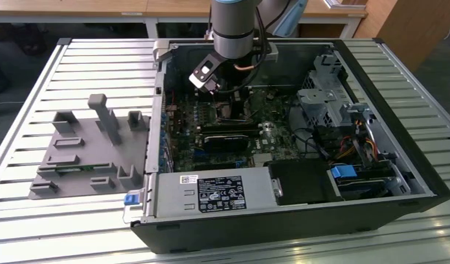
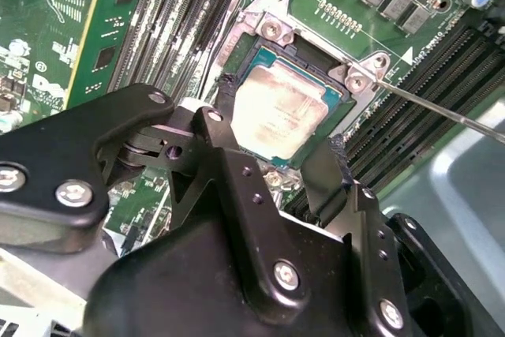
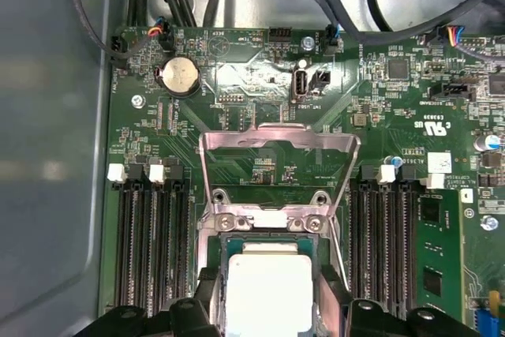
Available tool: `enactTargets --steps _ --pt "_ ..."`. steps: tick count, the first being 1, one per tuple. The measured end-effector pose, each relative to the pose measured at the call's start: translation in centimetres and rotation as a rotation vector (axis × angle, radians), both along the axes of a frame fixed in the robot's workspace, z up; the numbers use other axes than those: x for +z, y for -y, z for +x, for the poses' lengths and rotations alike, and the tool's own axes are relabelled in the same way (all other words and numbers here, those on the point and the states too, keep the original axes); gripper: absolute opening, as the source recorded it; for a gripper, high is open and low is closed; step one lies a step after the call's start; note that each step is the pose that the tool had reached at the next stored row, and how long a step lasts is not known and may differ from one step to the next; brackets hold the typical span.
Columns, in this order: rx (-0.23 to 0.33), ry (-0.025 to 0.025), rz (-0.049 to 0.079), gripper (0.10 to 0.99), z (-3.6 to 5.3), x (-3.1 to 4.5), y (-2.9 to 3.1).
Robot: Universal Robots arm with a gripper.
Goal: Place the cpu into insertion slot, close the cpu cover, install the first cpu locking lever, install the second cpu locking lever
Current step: 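Place the cpu into insertion slot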
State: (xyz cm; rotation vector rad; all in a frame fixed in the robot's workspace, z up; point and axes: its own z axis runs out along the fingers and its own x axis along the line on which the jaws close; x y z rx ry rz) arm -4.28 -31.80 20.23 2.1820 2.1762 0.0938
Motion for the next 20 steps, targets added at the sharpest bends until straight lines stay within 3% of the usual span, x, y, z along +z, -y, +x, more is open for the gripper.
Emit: enactTargets --steps 3,5,6,9,10,12,13,14,20 --pt "0.0 -0.0005 0.0 0.596 0.0 0.3 0.0" --pt "0.0 -0.0008 0.0 0.475 0.0 0.44 0.0" --pt "0.0 -0.001 0.0 0.475 0.0 0.5 0.0" --pt "0.0 -0.0014 0.0 0.298 0.0 0.63 0.0" --pt "0.0 -0.0014 0.0 0.298 0.0 0.65 0.0" --pt "0.0 -0.0014 0.0 0.18 0.0 0.69 0.0" --pt "0.0 -0.0015 0.0 0.18 0.0 0.72 0.0" --pt "0.0 -0.0015 0.0 0.122 0.0 0.73 0.0" --pt "0.0 -0.0016 0.0 0.106 0.0 0.82 0.0"
